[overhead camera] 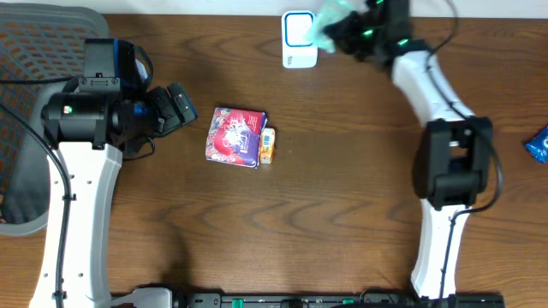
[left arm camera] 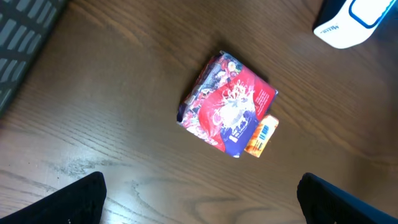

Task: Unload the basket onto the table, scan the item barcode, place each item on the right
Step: 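Carry the green pack right and drop it at the table edge, then move the right gripper back toward the orange Kleenex pack, then grasp the orange Kleenex pack with the right gripper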

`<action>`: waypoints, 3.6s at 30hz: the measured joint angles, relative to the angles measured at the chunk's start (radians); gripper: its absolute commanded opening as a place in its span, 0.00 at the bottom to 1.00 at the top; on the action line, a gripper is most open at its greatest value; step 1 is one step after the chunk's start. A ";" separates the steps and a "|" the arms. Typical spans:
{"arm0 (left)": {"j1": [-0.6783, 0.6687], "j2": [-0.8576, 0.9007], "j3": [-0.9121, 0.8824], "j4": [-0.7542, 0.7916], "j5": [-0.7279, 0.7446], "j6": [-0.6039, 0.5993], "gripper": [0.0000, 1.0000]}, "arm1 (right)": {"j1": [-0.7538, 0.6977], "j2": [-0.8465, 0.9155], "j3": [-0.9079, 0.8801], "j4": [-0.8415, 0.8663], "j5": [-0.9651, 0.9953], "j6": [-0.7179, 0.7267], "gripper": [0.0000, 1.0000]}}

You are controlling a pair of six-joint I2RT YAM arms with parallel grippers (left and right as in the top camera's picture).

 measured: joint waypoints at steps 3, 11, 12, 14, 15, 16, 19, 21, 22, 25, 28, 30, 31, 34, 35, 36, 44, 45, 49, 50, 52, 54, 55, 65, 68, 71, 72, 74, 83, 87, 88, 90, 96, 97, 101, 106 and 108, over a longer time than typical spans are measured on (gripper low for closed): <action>0.000 0.000 0.000 0.000 0.000 0.000 0.98 | -0.092 0.000 0.126 -0.267 0.035 -0.084 0.01; 0.000 0.000 0.000 0.000 0.000 0.000 0.98 | -0.387 0.000 0.291 -0.734 0.359 -0.354 0.01; 0.000 0.000 0.000 0.000 0.000 0.000 0.98 | -0.417 0.000 0.291 -0.756 0.391 -0.382 0.01; 0.000 0.000 0.000 0.000 0.000 0.000 0.98 | -0.473 0.001 0.291 -0.791 0.454 -0.435 0.11; 0.000 0.000 0.000 0.000 0.000 0.000 0.98 | -0.501 0.002 0.291 -0.803 0.484 -0.460 0.22; 0.000 0.000 0.000 0.000 0.000 0.000 0.98 | -0.521 0.003 0.291 -0.810 0.505 -0.478 0.35; 0.000 0.000 0.000 0.000 0.000 0.000 0.98 | -0.570 0.011 0.291 -0.818 0.545 -0.524 0.50; 0.000 0.000 0.000 0.000 0.000 0.000 0.98 | -0.589 0.020 0.291 -0.823 0.558 -0.540 0.68; 0.000 0.000 0.000 0.000 0.000 0.000 0.98 | -0.595 0.025 0.291 -0.826 0.565 -0.544 0.71; 0.000 0.000 0.000 0.000 0.000 0.000 0.98 | -0.602 0.035 0.291 -0.834 0.573 -0.547 0.72; 0.000 0.000 0.000 0.000 0.000 0.000 0.98 | -0.595 0.038 0.291 -0.846 0.573 -0.552 0.72; 0.000 0.000 0.000 0.000 0.000 0.000 0.98 | -0.584 0.038 0.291 -0.855 0.561 -0.562 0.72; 0.000 0.000 0.000 0.000 0.000 0.000 0.98 | -0.577 0.038 0.291 -0.859 0.549 -0.567 0.72; 0.000 0.000 0.000 0.000 0.000 0.000 0.98 | -0.540 0.038 0.291 -0.865 0.478 -0.601 0.75; 0.000 0.000 0.000 0.000 0.000 0.000 0.98 | -0.518 0.038 0.291 -0.871 0.433 -0.618 0.75; 0.000 0.000 0.000 0.000 0.000 0.000 0.98 | -0.500 0.038 0.291 -0.878 0.403 -0.629 0.77; 0.000 0.000 0.000 0.000 0.000 0.000 0.98 | -0.164 0.039 0.292 -1.040 0.161 -0.742 0.82; 0.000 0.000 0.000 0.000 0.000 0.000 0.98 | -0.121 0.039 0.292 -1.049 0.153 -0.747 0.80; 0.000 0.000 0.000 0.000 0.000 0.000 0.98 | 0.036 0.039 0.293 -1.061 0.134 -0.761 0.58; 0.000 0.000 0.000 0.000 0.000 0.000 0.98 | 0.076 0.039 0.293 -1.061 0.127 -0.763 0.47; 0.000 0.000 0.000 0.000 0.000 0.000 0.98 | 0.143 0.039 0.293 -1.063 0.123 -0.771 0.24; 0.000 0.000 0.000 0.000 0.000 0.000 0.98 | 0.196 0.039 0.292 -1.067 0.121 -0.771 0.09; 0.000 0.000 0.000 0.000 0.000 0.000 0.98 | 0.224 0.039 0.292 -1.067 0.120 -0.774 0.06; 0.000 0.000 0.000 0.000 0.000 0.000 0.98 | 0.406 0.039 0.172 -0.895 0.120 -0.676 0.01; 0.000 0.000 0.000 0.000 0.000 0.000 0.98 | 0.434 0.039 0.114 -0.841 0.117 -0.638 0.02; 0.000 0.000 0.000 0.000 0.000 0.000 0.98 | 0.450 0.040 0.072 -0.815 0.124 -0.613 0.02; 0.000 0.000 0.000 0.000 0.000 0.000 0.98 | 0.452 0.040 0.066 -0.817 0.131 -0.610 0.02; 0.000 0.000 0.000 0.000 0.000 0.000 0.98 | 0.455 0.042 0.061 -0.837 0.174 -0.597 0.01; 0.000 0.000 0.000 0.000 0.000 0.000 0.98 | 0.443 0.043 0.180 -1.086 0.552 -0.515 0.05; 0.000 0.000 0.000 0.000 0.000 0.000 0.98 | 0.445 0.043 0.246 -1.129 0.632 -0.500 0.16; 0.000 0.000 0.000 0.000 0.000 0.000 0.98 | 0.448 0.043 0.248 -1.125 0.634 -0.503 0.21; 0.000 0.000 0.000 0.000 0.000 0.000 0.98 | 0.458 0.043 0.249 -1.122 0.631 -0.511 0.34; 0.000 0.000 0.000 0.000 0.000 0.000 0.98 | 0.514 0.043 0.241 -1.073 0.621 -0.517 0.57; 0.000 0.000 0.000 0.000 0.000 0.000 0.98 | 0.529 0.043 0.234 -1.053 0.623 -0.510 0.56; 0.000 0.000 0.000 0.000 0.000 0.000 0.98 | 0.576 0.043 0.167 -0.993 0.685 -0.429 0.50; 0.000 0.000 0.000 0.000 0.000 0.000 0.98 | 0.597 0.044 0.048 -0.901 0.755 -0.338 0.40; 0.000 0.000 0.000 0.000 0.000 0.000 0.98 | 0.595 0.044 0.014 -0.871 0.764 -0.326 0.31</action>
